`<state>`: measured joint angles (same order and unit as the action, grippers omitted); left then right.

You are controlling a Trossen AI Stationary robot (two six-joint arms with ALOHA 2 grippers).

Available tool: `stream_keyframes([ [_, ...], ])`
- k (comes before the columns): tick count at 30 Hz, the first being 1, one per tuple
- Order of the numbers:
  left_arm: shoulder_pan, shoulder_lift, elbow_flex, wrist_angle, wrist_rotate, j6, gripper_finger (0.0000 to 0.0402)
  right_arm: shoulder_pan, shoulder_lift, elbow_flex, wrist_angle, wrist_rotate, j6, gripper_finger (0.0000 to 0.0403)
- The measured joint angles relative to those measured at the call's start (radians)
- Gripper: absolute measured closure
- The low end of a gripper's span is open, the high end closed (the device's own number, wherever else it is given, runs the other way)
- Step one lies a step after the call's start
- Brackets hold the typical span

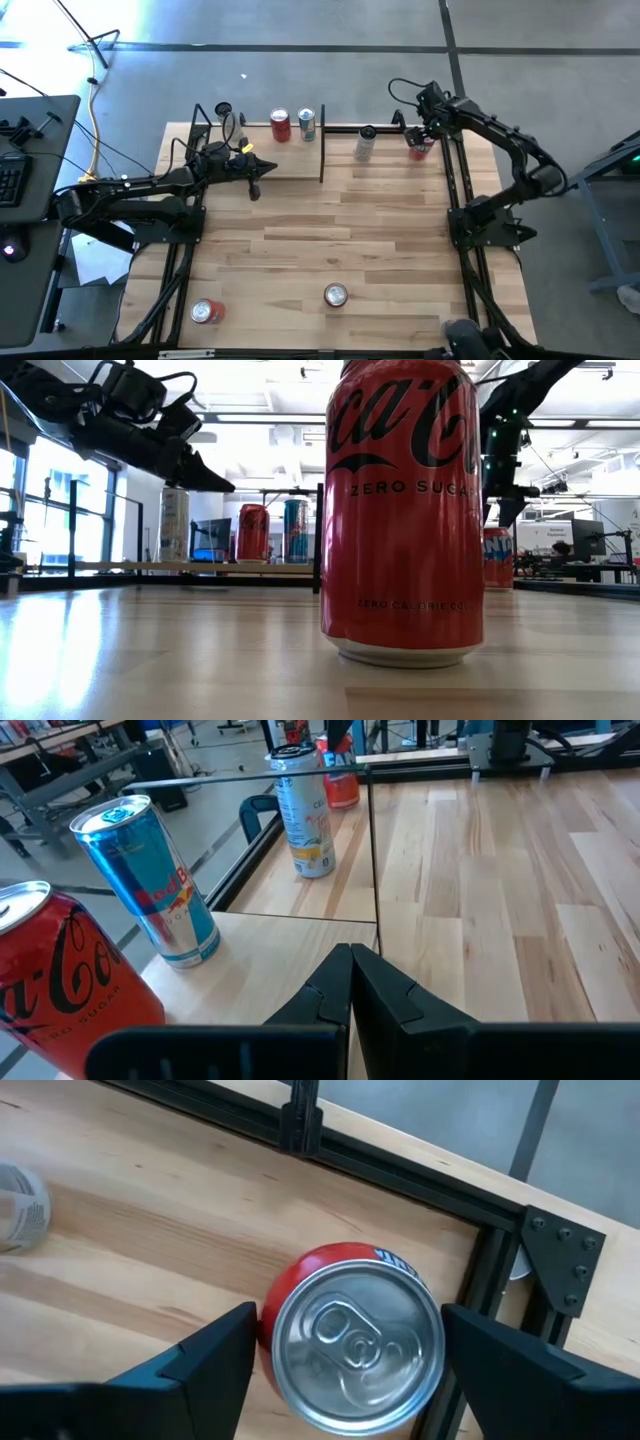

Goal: Place canned beverage on shelf
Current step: Put the top orange soda can on the shelf

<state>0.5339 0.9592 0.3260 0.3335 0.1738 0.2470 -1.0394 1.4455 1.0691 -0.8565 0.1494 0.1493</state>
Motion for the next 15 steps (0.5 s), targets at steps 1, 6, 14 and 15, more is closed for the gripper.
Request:
stream_keyframes([
  [1, 0.0, 0.0, 0.0, -0.001, 0.0, 0.0, 0.0401, -0.001, 0.006, 0.001, 0.001, -0.002, 0.001, 0.0108],
  [6, 0.0, 0.0, 0.0, -0.007, 0.0, -0.001, 0.0401, -0.001, 0.023, 0.003, 0.005, -0.002, -0.001, 0.011],
  [14, 0.0, 0.0, 0.0, -0.039, -0.001, -0.036, 0.0401, 0.014, 0.023, 0.002, -0.025, -0.019, -0.02, 0.0155],
  [15, 0.0, 0.0, 0.0, -0.041, -0.001, -0.037, 0.0401, 0.019, 0.021, 0.002, -0.028, -0.02, -0.026, 0.0155],
])
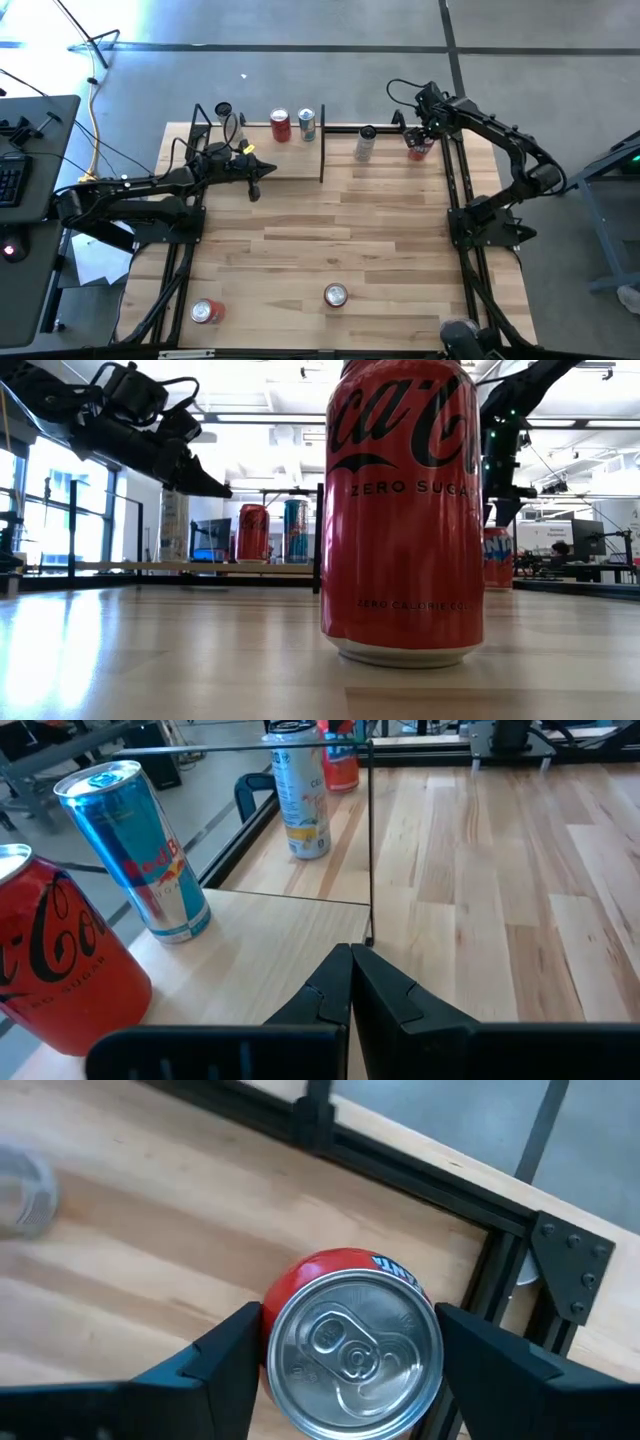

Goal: Place canned beverage on shelf
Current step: Put the top orange soda can on the shelf

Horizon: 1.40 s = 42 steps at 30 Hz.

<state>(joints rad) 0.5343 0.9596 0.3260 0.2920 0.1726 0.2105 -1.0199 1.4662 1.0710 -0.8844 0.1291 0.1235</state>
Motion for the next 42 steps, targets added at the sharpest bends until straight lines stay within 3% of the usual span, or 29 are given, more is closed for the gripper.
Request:
stream_keyframes([
  [6, 0.0, 0.0, 0.0, 0.003, 0.0, -0.016, 0.0401, 0.045, -0.044, -0.008, -0.028, -0.031, -0.037, 0.0155],
  [14, 0.0, 0.0, 0.0, 0.025, 0.0, 0.03, 0.0401, 0.166, -0.125, -0.008, -0.122, -0.067, 0.059, 0.0155],
  [21, 0.0, 0.0, 0.0, 0.018, 0.0, 0.034, 0.0401, 0.463, -0.166, -0.007, -0.113, -0.053, 0.218, 0.0155],
  [28, 0.0, 0.0, 0.0, 0.016, 0.0, 0.027, 0.0401, 0.785, -0.134, 0.004, 0.054, -0.031, 0.375, 0.0155],
  [34, 0.0, 0.0, 0.0, 0.016, 0.0, 0.011, 0.0401, 0.94, -0.005, 0.164, 0.092, 0.042, 0.385, 0.0155],
  [42, 0.0, 0.0, 0.0, 0.015, 0.0, 0.019, 0.0401, 0.978, 0.319, 0.569, -0.017, 0.051, 0.238, 0.0155],
])
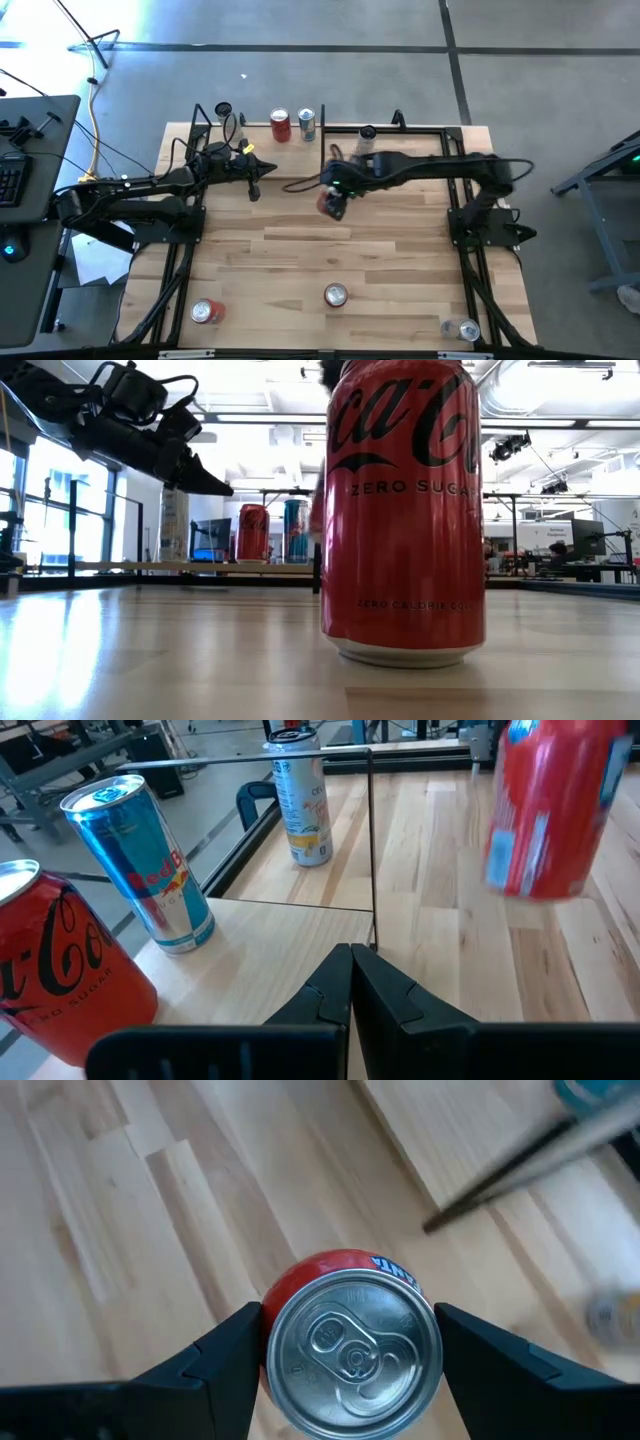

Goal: Place canned beverage on shelf
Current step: Put the top orange soda can on the shelf

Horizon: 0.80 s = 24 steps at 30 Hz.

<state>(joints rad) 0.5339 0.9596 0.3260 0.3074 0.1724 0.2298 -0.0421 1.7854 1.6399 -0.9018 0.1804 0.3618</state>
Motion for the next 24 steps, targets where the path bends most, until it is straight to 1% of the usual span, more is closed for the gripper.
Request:
stream_keyframes([
  [6, 0.0, 0.0, 0.0, 0.004, 0.0, 0.027, 0.0401, -0.002, 0.243, 0.291, -0.111, -0.006, -0.116, 0.0155],
  [9, 0.0, 0.0, 0.0, 0.004, 0.0, 0.028, 0.0401, -0.001, 0.34, 0.405, -0.157, -0.041, -0.154, 0.0155],
  [12, 0.0, 0.0, 0.0, 0.004, 0.0, 0.031, 0.0401, -0.001, 0.419, 0.49, -0.204, -0.047, -0.165, 0.0155],
  [18, 0.0, 0.0, 0.0, 0.005, 0.0, 0.037, 0.0401, -0.01, 0.522, 0.586, -0.241, -0.072, -0.187, 0.0152],
  [21, 0.0, 0.0, 0.0, 0.005, 0.0, 0.037, 0.0401, -0.014, 0.536, 0.598, -0.226, -0.077, -0.188, 0.015],
  [24, 0.0, 0.0, 0.0, 0.005, 0.0, 0.037, 0.0401, -0.016, 0.537, 0.597, -0.222, -0.068, -0.206, 0.0139],
])
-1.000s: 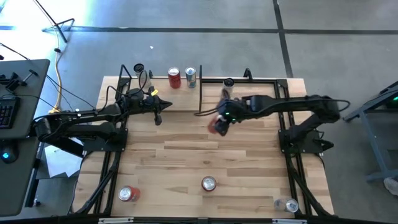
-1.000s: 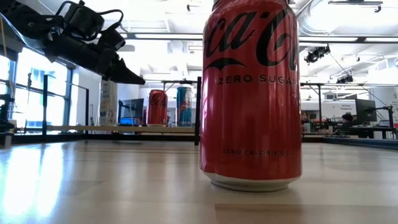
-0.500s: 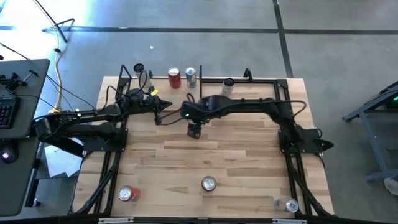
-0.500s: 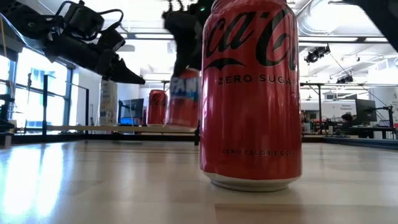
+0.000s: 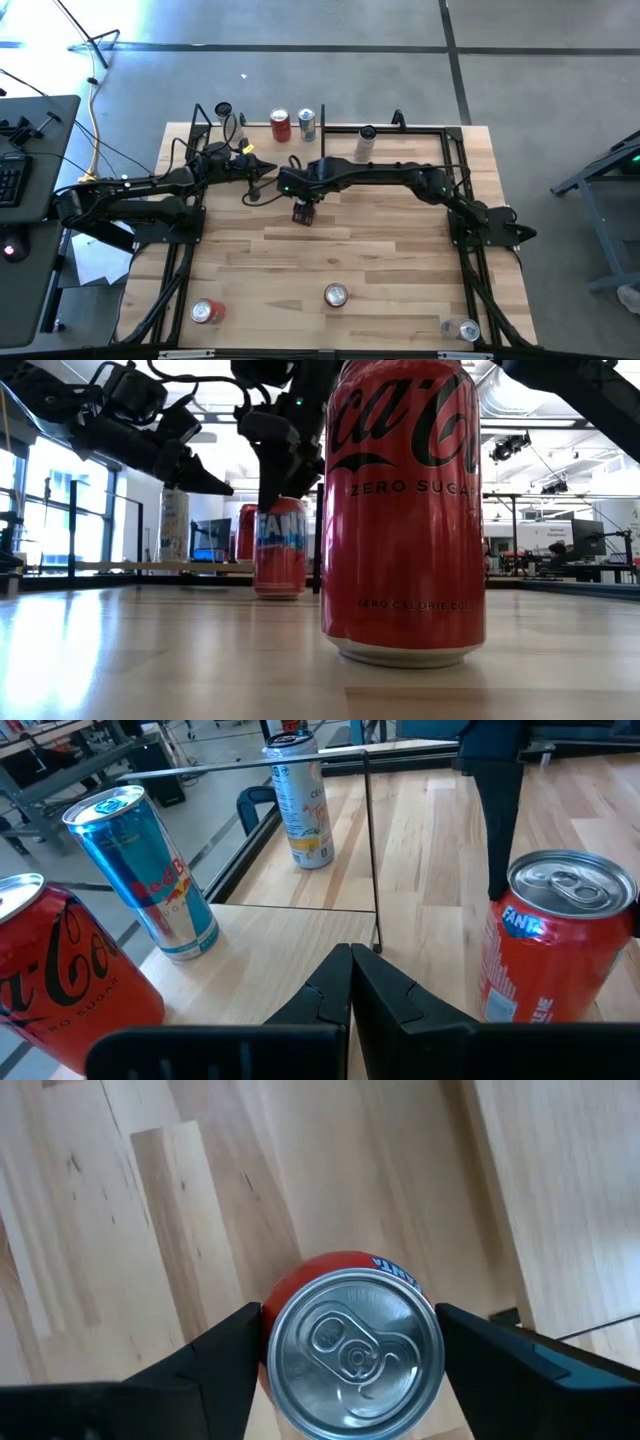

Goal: Place canned beverage on shelf
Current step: Put the top orange soda can on the shelf

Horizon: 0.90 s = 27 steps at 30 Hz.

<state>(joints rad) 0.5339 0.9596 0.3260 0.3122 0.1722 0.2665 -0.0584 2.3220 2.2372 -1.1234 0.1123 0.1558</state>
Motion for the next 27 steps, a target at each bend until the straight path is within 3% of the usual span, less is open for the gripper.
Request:
stream_keyframes([
  [8, 0.0, 0.0, 0.0, 0.0, 0.0, -0.001, 0.0401, 0.005, 0.009, 0.035, 0.0, 0.029, -0.053, 0.0092],
  [13, 0.0, 0.0, 0.0, -0.001, 0.0, -0.002, 0.0402, 0.014, 0.006, 0.121, -0.024, 0.032, -0.117, 0.0088],
  [17, 0.0, 0.0, 0.0, -0.001, 0.0, 0.0, 0.0401, 0.03, -0.05, 0.104, -0.046, 0.072, -0.197, 0.0097],
  [20, 0.0, 0.0, 0.0, 0.0, -0.005, 0.005, 0.0401, 0.049, -0.095, 0.106, -0.124, 0.219, -0.223, 0.0129],
  [22, 0.0, 0.0, 0.0, 0.0, -0.016, -0.001, 0.0401, 0.055, -0.108, 0.105, -0.182, 0.239, -0.218, 0.0168],
  [27, -0.006, 0.0, 0.0, -0.001, -0.021, -0.002, 0.0402, 0.071, -0.128, -0.004, -0.211, 0.261, -0.182, 0.0316],
])
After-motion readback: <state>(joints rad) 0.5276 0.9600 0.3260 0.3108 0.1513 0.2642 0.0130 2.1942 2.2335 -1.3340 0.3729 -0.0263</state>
